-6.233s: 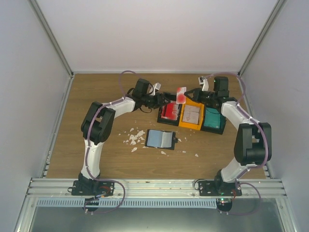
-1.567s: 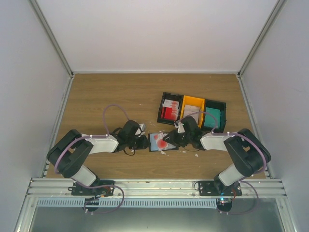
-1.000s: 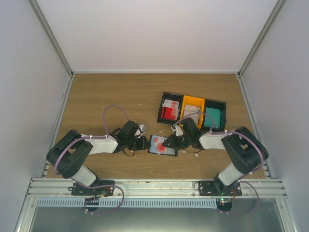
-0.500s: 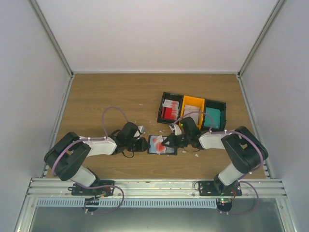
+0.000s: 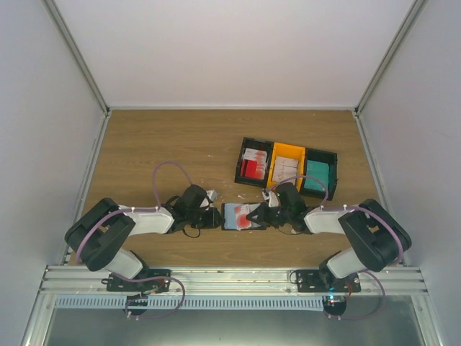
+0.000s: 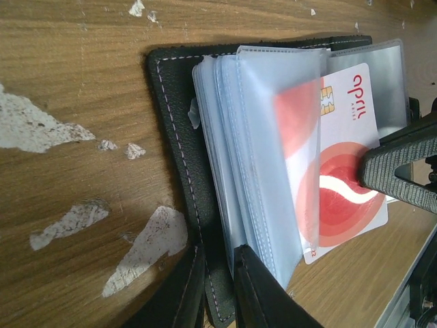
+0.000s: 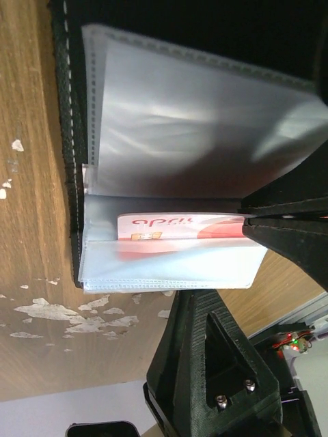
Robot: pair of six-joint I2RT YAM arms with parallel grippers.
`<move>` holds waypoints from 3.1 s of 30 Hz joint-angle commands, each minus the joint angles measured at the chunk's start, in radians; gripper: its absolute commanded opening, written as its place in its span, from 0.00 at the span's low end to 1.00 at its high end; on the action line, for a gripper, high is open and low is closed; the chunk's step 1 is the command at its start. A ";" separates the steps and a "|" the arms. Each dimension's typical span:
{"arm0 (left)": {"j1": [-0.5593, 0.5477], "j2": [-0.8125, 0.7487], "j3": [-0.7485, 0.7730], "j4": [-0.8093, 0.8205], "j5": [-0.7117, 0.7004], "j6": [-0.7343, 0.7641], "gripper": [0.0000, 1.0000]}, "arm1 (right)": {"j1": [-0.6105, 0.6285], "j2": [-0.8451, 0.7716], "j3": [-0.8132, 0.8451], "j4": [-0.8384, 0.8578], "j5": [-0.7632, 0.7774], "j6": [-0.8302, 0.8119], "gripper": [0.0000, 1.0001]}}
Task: Put the credit cards into the card holder
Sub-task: Insert the credit card into the card holder.
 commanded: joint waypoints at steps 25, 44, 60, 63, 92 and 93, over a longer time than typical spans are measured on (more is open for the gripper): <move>-0.048 0.065 0.004 -0.015 0.039 -0.008 0.15 | 0.054 0.116 0.096 -0.056 0.020 0.011 0.01; -0.050 -0.015 0.012 -0.083 -0.028 0.002 0.15 | 0.065 0.008 0.286 -0.485 0.274 -0.248 0.47; -0.050 -0.014 0.110 -0.155 -0.070 0.020 0.16 | 0.135 0.158 0.414 -0.542 0.327 -0.333 0.21; -0.050 0.030 0.128 -0.173 -0.101 0.020 0.14 | 0.144 0.161 0.416 -0.537 0.313 -0.336 0.15; -0.050 -0.068 0.121 -0.171 -0.126 0.023 0.18 | 0.209 0.079 0.472 -0.671 0.455 -0.422 0.38; -0.050 -0.071 0.117 -0.157 -0.114 0.016 0.18 | 0.219 0.088 0.476 -0.672 0.456 -0.428 0.38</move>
